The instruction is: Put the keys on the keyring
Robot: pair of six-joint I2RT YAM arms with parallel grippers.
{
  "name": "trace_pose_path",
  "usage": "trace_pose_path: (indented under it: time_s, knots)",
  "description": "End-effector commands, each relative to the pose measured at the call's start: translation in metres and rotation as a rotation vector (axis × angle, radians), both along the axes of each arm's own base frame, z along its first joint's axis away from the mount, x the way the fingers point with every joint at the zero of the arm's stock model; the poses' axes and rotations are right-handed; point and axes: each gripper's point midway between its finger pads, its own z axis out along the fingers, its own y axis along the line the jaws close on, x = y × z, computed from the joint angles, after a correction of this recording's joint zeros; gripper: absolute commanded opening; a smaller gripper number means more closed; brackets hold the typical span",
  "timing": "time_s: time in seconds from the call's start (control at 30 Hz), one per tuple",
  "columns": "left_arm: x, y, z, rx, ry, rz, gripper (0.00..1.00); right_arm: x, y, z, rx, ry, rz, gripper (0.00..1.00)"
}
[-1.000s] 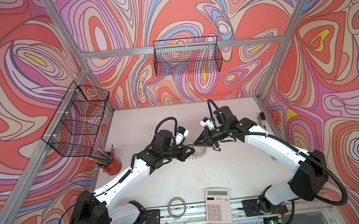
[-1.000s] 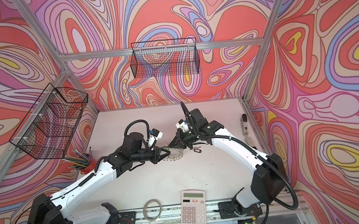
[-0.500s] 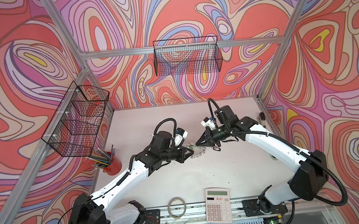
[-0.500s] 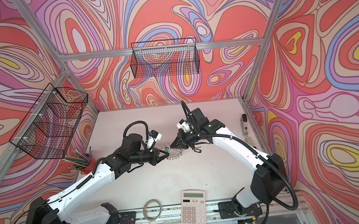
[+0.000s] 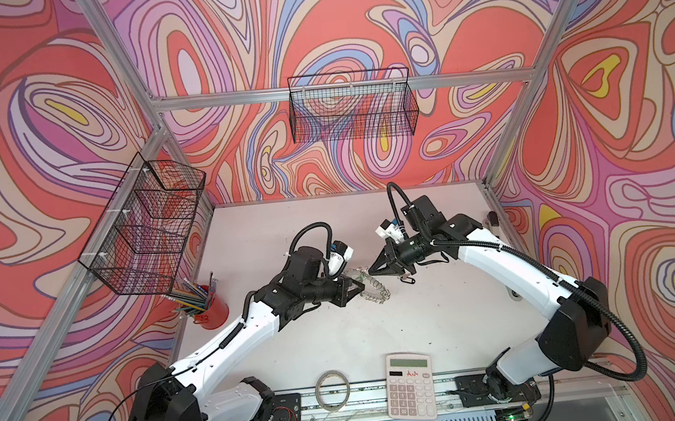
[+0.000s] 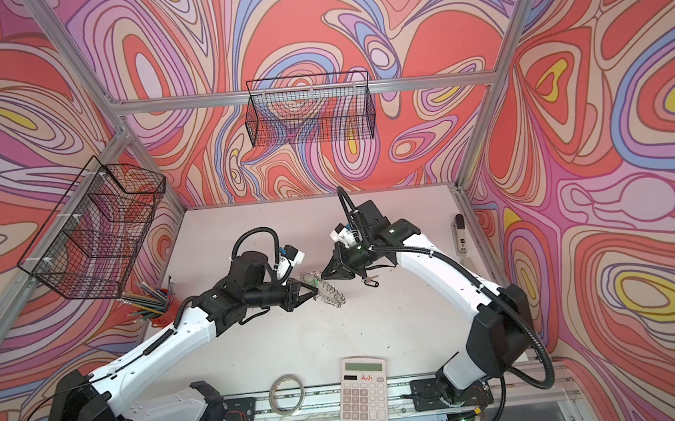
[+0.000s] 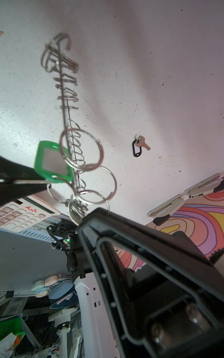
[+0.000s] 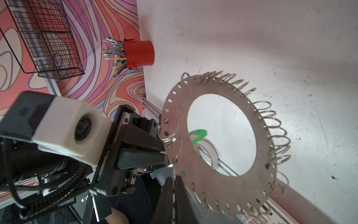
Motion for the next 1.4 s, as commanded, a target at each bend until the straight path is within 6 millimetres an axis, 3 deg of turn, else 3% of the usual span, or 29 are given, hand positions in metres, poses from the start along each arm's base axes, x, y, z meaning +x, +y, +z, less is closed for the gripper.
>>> trace_pose_path:
  time_s: [0.0,0.13,0.3,0.47,0.67,0.87,1.07,1.37]
  knots:
    - [-0.001,0.008,-0.009,0.043,0.047,0.023,0.15,0.005,-0.001,0.013,0.027,-0.028,0.006,0.00]
    - [-0.008,0.026,-0.001,0.076,0.003,0.068,0.41,0.007,-0.001,0.010,0.021,-0.013,-0.005,0.00]
    - [-0.018,0.039,0.035,0.056,-0.110,0.065,0.51,0.012,-0.002,0.009,-0.011,-0.011,-0.024,0.00]
    - [-0.013,0.032,0.071,0.060,-0.220,0.029,0.50,0.016,-0.003,0.008,-0.031,-0.004,-0.052,0.00]
    - [0.010,0.021,0.076,0.235,-0.428,0.040,0.42,0.022,-0.004,0.023,-0.002,0.009,-0.136,0.00]
    - [0.015,0.008,0.095,0.283,-0.838,0.014,0.36,0.018,-0.004,0.031,0.023,0.022,-0.145,0.00]
    - [0.004,-0.007,0.094,0.297,-1.073,-0.092,0.31,0.016,-0.001,0.039,0.061,0.033,-0.148,0.00]
    - [0.015,-0.014,0.098,0.324,-1.173,-0.063,0.30,0.014,0.001,0.044,0.092,0.035,-0.141,0.00]
